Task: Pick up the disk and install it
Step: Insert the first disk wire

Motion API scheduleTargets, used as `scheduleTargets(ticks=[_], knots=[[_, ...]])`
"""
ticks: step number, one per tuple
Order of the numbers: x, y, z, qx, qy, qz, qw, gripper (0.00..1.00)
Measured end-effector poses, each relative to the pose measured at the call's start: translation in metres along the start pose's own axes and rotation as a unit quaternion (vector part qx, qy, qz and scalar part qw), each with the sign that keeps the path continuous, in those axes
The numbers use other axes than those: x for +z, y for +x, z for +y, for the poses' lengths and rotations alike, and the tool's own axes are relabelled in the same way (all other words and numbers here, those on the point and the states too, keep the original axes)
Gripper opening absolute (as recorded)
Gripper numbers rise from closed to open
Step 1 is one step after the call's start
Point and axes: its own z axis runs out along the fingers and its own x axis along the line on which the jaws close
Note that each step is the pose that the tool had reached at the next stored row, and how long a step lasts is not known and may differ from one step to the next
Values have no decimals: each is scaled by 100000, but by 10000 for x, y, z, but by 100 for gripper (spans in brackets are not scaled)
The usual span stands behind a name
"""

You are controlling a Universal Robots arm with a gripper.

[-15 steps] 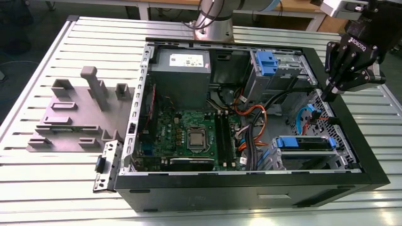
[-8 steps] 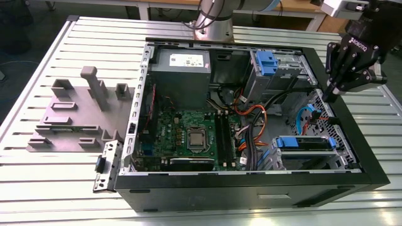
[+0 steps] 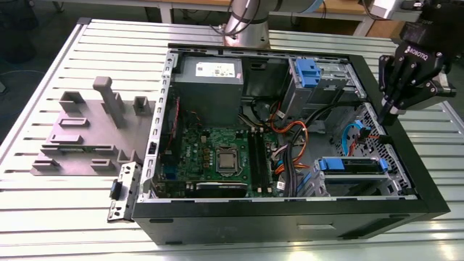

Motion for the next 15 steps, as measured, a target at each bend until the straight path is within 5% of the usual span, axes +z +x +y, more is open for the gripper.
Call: scheduleTargets(ticks=[6,15], knots=[[24,0,-2,-2265,131,591,99973,11],[31,3,-2,-2497,162,591,99967,11]])
